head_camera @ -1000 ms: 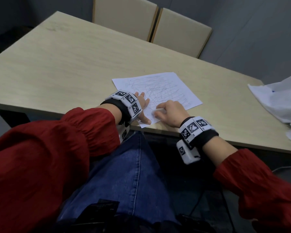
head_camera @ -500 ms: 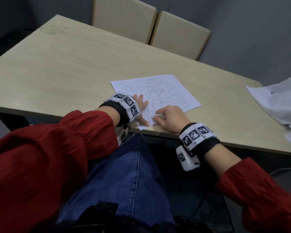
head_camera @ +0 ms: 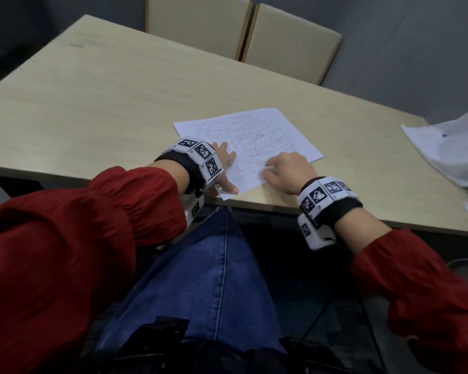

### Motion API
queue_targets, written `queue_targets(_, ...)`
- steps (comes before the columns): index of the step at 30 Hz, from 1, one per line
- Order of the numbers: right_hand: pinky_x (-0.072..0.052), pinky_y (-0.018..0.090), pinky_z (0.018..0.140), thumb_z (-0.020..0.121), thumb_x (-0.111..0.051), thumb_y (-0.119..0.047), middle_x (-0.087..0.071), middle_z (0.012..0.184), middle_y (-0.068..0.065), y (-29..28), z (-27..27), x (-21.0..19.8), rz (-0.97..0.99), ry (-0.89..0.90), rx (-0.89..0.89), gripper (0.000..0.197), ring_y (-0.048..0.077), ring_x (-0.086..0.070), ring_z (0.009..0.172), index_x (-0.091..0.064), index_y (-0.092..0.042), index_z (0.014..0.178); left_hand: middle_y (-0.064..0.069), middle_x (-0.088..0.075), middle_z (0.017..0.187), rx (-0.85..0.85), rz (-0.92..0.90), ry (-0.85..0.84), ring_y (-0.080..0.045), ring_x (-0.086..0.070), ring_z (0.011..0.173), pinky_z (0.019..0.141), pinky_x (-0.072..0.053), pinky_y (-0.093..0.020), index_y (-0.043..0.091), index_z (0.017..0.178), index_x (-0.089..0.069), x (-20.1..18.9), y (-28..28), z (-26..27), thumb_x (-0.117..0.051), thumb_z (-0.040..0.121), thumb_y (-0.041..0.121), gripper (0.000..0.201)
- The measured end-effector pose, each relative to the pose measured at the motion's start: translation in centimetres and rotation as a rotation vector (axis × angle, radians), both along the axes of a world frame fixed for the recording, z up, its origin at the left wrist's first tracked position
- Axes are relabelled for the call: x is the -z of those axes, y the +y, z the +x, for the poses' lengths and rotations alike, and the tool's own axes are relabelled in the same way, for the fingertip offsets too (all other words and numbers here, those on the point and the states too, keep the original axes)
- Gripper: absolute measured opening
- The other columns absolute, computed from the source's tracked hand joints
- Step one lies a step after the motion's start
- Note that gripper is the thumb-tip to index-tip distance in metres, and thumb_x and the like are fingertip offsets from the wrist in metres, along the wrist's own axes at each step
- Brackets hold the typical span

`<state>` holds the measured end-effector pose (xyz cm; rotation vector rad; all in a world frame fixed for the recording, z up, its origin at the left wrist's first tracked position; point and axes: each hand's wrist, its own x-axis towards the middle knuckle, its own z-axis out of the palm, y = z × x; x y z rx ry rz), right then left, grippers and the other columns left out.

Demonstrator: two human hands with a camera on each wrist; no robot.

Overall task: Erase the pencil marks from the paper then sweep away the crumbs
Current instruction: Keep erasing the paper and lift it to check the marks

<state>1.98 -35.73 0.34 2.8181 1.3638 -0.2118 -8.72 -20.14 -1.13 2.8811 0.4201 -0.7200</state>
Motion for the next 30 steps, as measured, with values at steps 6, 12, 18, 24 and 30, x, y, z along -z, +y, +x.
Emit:
queue_targets(6,-0.044,0.033,0.07,0.086,-0.052,-0.028,-0.056,0.065,-0.001,0.0,-1.3,0.4,0.002,0.035,-0.041,0.028,0.03,-0.052,0.078,-0.055,-0.021,0.058,-0.015,0.015,0.16,-0.003,0.0,0.007,-0.035,0.004,0.149,0.117,-0.012,-0.047,0.015,0.155,0.006,-0.2,-0.1,0.0,-0.056,0.084,0.064,0.107)
queue_targets(12,-0.048,0.033,0.076,0.085,-0.055,-0.033,-0.067,0.087,0.006,-0.9,1.8,-0.3,-0.008,-0.005,0.071,0.016,0.031,-0.06,0.096,-0.067,-0.025,0.079,-0.016,0.017,0.16,0.007,0.006,0.029,-0.037,0.005,0.148,0.117,-0.01,-0.048,0.013,0.155,0.008,-0.9,-0.1,-0.3,-0.053,0.087,0.062,0.104)
queue_targets(18,-0.042,0.03,0.07,0.087,-0.057,-0.034,-0.057,0.072,-0.006,1.8,-1.6,0.4,0.019,0.073,-0.122,0.017,0.019,-0.052,0.076,-0.07,-0.024,0.082,-0.016,0.015,0.16,0.012,0.032,0.019,-0.035,0.002,0.149,0.117,-0.013,-0.047,0.013,0.155,0.006,-0.6,0.1,-0.3,-0.055,0.085,0.064,0.106)
queue_targets(24,-0.046,0.032,0.075,0.087,-0.055,-0.03,-0.066,0.093,0.007,0.5,2.6,-0.3,-0.014,-0.025,0.07,0.019,0.031,-0.059,0.097,-0.069,-0.016,0.088,-0.015,0.017,0.16,0.012,0.019,0.033,-0.036,0.004,0.148,0.118,-0.011,-0.048,0.013,0.155,0.008,-0.8,0.2,-0.3,-0.054,0.086,0.063,0.105)
queue_targets(30,-0.045,0.031,0.07,0.086,-0.056,-0.032,-0.06,0.077,0.0,2.4,-1.1,0.8,0.005,0.044,-0.142,0.021,0.025,-0.055,0.082,-0.071,-0.019,0.092,-0.014,0.017,0.16,0.007,0.029,0.029,-0.035,0.005,0.149,0.118,-0.011,-0.047,0.015,0.155,0.007,-0.4,0.3,-0.3,-0.054,0.084,0.066,0.107)
